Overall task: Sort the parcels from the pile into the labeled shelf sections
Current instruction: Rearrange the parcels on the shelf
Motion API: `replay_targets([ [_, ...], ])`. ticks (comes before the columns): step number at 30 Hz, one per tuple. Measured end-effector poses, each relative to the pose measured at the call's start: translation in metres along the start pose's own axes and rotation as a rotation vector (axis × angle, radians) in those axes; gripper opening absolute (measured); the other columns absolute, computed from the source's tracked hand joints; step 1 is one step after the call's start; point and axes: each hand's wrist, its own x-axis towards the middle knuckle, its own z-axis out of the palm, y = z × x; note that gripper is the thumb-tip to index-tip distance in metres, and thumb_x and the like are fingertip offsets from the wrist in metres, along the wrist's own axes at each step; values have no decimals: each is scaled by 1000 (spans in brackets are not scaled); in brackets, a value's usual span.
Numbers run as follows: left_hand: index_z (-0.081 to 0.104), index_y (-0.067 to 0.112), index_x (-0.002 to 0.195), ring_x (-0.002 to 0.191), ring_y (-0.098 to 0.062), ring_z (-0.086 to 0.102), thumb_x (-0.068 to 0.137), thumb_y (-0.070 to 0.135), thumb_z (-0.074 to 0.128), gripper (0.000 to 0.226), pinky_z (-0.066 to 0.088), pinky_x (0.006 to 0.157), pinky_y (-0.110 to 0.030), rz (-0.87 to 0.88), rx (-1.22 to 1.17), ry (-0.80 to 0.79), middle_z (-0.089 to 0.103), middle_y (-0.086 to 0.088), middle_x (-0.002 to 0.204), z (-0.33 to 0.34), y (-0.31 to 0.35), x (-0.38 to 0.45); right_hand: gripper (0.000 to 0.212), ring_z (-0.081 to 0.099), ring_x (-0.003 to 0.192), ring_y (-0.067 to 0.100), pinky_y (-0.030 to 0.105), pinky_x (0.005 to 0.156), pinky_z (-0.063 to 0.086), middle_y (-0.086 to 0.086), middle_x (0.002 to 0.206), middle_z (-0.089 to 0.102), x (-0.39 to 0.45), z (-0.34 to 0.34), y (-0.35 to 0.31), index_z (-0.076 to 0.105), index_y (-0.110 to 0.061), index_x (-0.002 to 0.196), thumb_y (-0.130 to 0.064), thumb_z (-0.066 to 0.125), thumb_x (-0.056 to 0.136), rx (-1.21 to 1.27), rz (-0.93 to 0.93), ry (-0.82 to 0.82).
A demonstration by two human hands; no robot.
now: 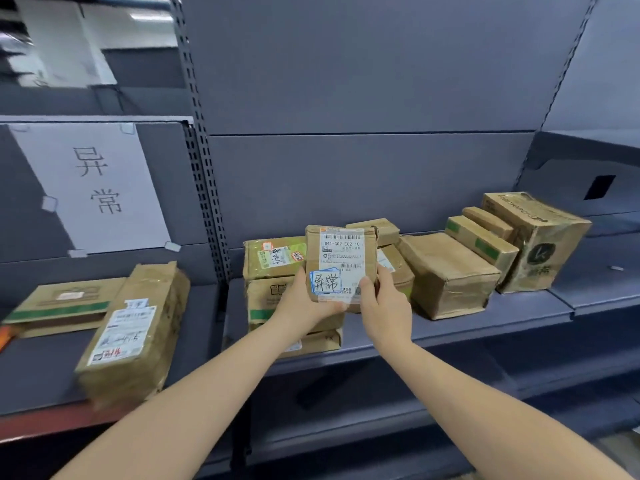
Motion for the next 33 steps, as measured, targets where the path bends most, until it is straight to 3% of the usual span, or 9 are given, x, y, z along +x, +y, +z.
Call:
replay_targets([
  [6, 45, 29, 126, 110, -3, 60, 44, 48, 82, 93, 47, 101, -38, -34, -17, 44, 66, 21, 115, -30, -3, -28, 36, 59, 88, 30, 40, 74, 45, 3, 104, 68, -16, 18, -20, 44, -23, 134, -34, 35, 101, 8, -43, -48],
  [10, 47, 37, 124, 110, -5, 61, 51, 42, 83, 81, 47, 100, -38, -55, 4, 70, 65, 20, 115, -54, 1, -51, 33, 56, 83, 27, 41, 77, 47, 3, 104, 68, -29, 32, -41, 47, -21, 129, -34, 35, 102, 25, -78, -96],
  [14, 44, 43, 104, 98, 1, 58, 74, 16, 81, 55, 42, 81, -13, -37, -21, 106, 59, 26, 101, -82, -1, -73, 24, 57, 85, 27, 42, 77, 48, 2, 100, 65, -42, 50, -61, 49, -20, 116, -34, 36, 101, 40, -94, -119],
  [16, 43, 43, 105, 101, -1, 57, 67, 26, 84, 58, 43, 85, -17, -45, -21, 117, 59, 22, 107, -97, -6, -83, 22, 58, 84, 28, 43, 77, 48, 1, 95, 63, -49, 61, -73, 50, -18, 107, -34, 37, 101, 41, -100, -127],
  [18, 42, 34, 122, 110, -8, 58, 47, 46, 79, 85, 47, 97, -31, -75, -32, 145, 62, 14, 119, -113, -12, -92, 24, 59, 84, 27, 41, 75, 47, 0, 95, 63, -57, 73, -87, 51, -17, 109, -35, 37, 101, 36, -116, -135],
  [21, 40, 29, 128, 114, -11, 59, 39, 51, 76, 98, 47, 101, -42, -97, -61, 172, 63, 11, 122, -141, -28, -104, 22, 56, 80, 26, 38, 69, 41, -1, 92, 63, -71, 95, -109, 51, -18, 106, -35, 36, 101, 33, -142, -147],
  [23, 41, 27, 127, 113, -11, 60, 45, 43, 83, 93, 49, 98, -38, -117, -65, 189, 64, 13, 118, -162, -39, -112, 22, 55, 78, 25, 37, 69, 40, 0, 90, 62, -82, 109, -126, 51, -17, 104, -34, 37, 101, 41, -150, -148],
  [27, 39, 28, 118, 91, 12, 52, 73, 11, 82, 65, 40, 67, -3, -108, -71, 178, 57, 24, 100, -204, -56, -129, 25, 56, 79, 25, 37, 69, 40, 0, 93, 63, -104, 136, -158, 52, -16, 112, -34, 37, 102, 45, -158, -149],
  [33, 46, 41, 97, 97, 2, 58, 76, 11, 80, 50, 41, 81, -16, -80, 0, 175, 58, 26, 97, -261, -81, -156, 36, 60, 88, 27, 38, 76, 45, 4, 110, 68, -138, 174, -201, 44, -22, 136, -34, 35, 103, 20, -158, -164],
])
